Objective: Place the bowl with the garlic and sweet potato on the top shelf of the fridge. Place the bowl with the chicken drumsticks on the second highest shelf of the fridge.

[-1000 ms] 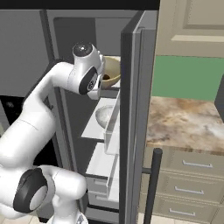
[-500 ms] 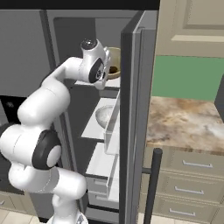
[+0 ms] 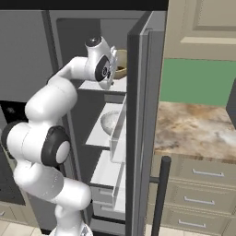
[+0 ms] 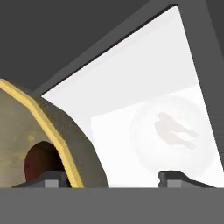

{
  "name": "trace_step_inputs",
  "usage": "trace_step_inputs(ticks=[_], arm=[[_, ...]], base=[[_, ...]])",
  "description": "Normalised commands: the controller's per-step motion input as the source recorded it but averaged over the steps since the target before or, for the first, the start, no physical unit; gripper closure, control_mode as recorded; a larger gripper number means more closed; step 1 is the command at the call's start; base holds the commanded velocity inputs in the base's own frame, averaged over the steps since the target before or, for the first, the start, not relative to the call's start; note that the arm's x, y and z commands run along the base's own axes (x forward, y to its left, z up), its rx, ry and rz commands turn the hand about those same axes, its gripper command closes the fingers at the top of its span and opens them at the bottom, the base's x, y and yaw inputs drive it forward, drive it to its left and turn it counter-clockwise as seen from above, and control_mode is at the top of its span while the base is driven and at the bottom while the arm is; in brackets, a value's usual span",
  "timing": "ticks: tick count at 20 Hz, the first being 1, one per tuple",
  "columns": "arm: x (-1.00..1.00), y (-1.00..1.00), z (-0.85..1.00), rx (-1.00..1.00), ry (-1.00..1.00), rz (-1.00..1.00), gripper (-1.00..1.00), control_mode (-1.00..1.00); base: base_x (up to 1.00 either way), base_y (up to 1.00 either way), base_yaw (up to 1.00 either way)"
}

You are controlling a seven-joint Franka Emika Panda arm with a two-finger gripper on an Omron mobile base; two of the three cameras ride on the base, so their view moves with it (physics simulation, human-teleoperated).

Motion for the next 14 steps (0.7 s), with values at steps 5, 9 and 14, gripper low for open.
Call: trace_step_inputs(ticks=[5,9,14], arm=[[-1.0,0.0,0.5,0.0,-0.09,-0.01,-1.0,-1.0],[-1.0,0.03,0.56,0.0,-0.2,0.0,-1.0,-1.0],[-1.0,0.09,0.2,0.0,-0.09,0.0,-1.0,-1.0]], base=[[0.0,0.0,0.0],[0.0,0.0,0.0],[0.0,0.0,0.0]])
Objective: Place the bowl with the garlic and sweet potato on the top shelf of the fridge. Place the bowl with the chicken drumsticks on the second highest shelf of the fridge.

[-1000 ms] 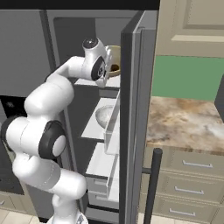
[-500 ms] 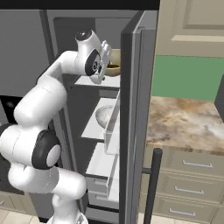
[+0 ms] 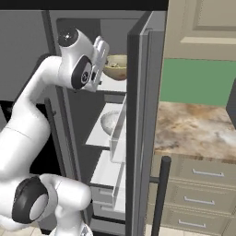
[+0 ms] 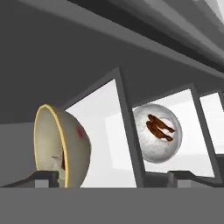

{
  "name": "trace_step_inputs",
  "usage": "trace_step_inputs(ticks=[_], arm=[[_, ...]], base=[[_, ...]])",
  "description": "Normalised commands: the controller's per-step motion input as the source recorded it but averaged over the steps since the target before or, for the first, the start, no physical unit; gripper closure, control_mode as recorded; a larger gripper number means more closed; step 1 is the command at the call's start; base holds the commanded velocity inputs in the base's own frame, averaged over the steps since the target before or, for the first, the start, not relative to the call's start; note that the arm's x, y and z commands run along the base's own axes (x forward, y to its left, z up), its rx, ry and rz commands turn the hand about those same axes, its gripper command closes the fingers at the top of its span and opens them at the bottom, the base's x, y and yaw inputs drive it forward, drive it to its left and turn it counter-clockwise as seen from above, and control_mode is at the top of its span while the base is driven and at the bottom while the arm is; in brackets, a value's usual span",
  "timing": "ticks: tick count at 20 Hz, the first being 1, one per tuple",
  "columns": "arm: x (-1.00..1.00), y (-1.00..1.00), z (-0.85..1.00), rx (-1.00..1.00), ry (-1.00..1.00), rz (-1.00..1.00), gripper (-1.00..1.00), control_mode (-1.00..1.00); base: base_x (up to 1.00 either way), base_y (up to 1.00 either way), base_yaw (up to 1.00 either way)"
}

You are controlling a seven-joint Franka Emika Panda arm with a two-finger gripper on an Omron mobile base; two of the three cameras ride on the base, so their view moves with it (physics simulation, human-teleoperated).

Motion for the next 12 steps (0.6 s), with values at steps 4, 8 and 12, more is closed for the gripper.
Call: trace_step_inputs(ticks=[4,8,12], arm=[[-1.0,0.31,-0.39,-0.06,0.0,0.0,-1.0,-1.0],[-1.0,0.45,-0.95,-0.15,0.0,0.0,-1.0,-1.0],[-1.0,0.47,-0.66,-0.18,0.01,0.03,-1.0,-1.0]], base=[[0.0,0.0,0.0],[0.0,0.0,0.0],[0.0,0.0,0.0]])
